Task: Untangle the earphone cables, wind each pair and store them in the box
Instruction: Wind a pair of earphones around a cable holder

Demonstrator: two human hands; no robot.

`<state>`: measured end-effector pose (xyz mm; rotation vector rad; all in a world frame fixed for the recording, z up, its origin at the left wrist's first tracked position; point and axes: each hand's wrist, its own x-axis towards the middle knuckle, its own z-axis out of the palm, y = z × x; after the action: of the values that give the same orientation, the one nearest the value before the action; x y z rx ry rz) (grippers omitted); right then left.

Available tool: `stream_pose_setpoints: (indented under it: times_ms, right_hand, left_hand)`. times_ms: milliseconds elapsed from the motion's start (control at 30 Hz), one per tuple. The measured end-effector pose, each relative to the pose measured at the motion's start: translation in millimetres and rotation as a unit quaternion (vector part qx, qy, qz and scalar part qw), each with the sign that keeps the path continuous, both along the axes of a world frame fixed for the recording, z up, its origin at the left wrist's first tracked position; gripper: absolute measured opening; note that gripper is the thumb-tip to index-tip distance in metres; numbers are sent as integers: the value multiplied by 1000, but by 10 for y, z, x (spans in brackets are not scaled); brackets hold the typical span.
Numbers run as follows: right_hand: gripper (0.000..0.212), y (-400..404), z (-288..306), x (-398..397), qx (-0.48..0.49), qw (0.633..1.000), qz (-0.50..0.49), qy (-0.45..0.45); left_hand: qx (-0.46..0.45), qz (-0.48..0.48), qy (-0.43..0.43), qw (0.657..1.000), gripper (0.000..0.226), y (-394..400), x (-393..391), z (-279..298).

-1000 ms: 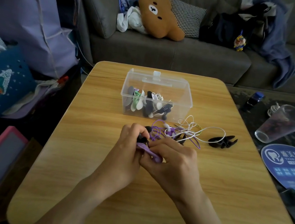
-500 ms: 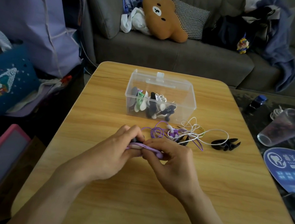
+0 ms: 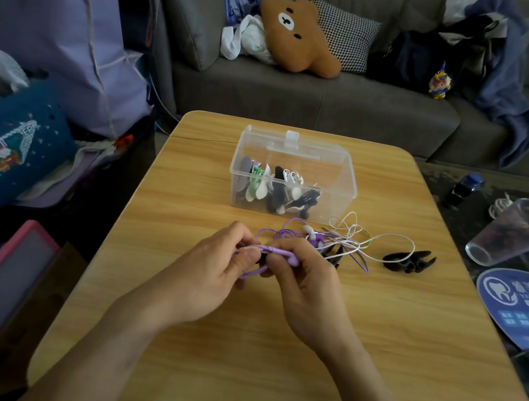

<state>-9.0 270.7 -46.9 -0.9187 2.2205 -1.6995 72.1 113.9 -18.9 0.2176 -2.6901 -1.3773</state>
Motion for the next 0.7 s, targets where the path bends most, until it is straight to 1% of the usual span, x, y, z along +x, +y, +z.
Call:
stream_pose_setpoints:
  times_ms: [200, 300, 367, 400, 533, 700]
  right_hand:
    - [14, -65, 61, 75, -28, 999, -24, -30]
    - [17, -77, 29, 68, -18, 998, -53, 4]
    - [17, -104, -12, 74, -6, 996, -74, 43]
    - [17, -123, -31, 88, -11, 996, -81, 41]
    - [19, -184, -46, 126, -54, 994, -84, -41]
    - [18, -145, 13, 48, -51, 988, -19, -145]
  left_hand:
    - [32, 33, 37, 998, 22, 50, -66, -46]
    - [33, 55, 43, 997, 22, 88, -85, -110]
    - [17, 74, 53, 996, 23, 124, -106, -157]
    - [4, 84, 57, 995, 24, 140, -115, -177]
    - [-35, 104, 67, 992, 30, 148, -138, -222]
    - [-52, 107, 83, 989, 28, 96, -128, -197]
